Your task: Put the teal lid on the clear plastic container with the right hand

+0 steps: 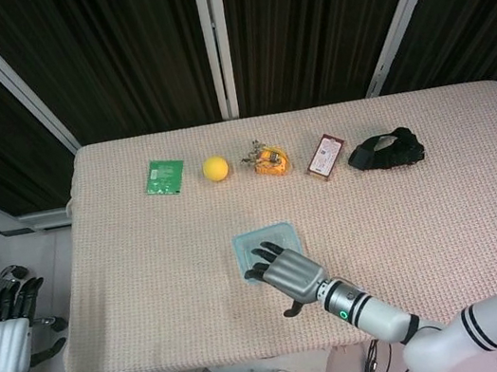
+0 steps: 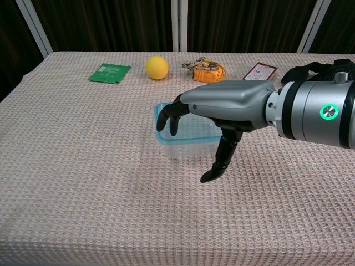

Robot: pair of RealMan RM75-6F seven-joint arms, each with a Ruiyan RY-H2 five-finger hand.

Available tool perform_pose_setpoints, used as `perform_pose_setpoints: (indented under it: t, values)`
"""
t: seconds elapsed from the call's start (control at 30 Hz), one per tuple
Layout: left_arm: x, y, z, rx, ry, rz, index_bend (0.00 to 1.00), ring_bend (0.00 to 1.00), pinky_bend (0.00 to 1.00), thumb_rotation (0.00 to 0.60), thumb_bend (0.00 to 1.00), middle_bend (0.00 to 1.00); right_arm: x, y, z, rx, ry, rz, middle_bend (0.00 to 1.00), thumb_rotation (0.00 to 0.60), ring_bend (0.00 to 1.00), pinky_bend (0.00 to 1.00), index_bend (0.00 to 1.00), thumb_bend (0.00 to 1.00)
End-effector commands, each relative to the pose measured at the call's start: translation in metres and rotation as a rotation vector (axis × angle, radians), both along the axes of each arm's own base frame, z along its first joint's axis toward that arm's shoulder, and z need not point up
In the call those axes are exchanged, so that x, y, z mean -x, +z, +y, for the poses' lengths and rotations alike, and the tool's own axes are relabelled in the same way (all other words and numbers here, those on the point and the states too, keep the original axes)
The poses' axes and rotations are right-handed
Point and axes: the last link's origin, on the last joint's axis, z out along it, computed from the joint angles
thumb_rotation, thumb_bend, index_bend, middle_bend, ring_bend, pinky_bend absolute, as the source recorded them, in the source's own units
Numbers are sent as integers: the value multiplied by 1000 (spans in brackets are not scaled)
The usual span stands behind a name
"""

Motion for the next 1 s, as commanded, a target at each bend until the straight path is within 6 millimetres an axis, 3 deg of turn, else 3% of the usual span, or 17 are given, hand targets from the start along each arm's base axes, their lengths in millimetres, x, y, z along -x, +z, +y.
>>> perform_pose_setpoints:
  t: [0.03, 0.53, 0.73, 0.87, 1.0]
  values:
    - [0, 0, 0, 0, 1, 1, 82, 0, 27, 600, 0, 64, -1, -2, -1, -1, 6, 2, 248, 600, 0, 0, 208, 0]
    - [2, -3, 0, 12, 11, 2, 81, 0, 26, 600, 0, 64, 7, -21, 1, -28, 1, 57, 245, 600, 0, 0, 208, 0]
    - [1, -1, 1, 7, 8, 4, 81, 0, 26, 600, 0, 64, -1, -8, -2, 2, 0, -12, 244, 600, 0, 0, 208, 0]
    - [1, -1, 1, 9, 7, 5, 81, 0, 26, 600, 0, 64, -4, 4, -15, 45, -14, -43, 240, 600, 0, 0, 209, 0]
    - [0, -2, 2, 12, 8, 6, 81, 0, 26, 600, 0, 64, -10, 4, -33, 76, -26, -37, 234, 600, 0, 0, 210, 0]
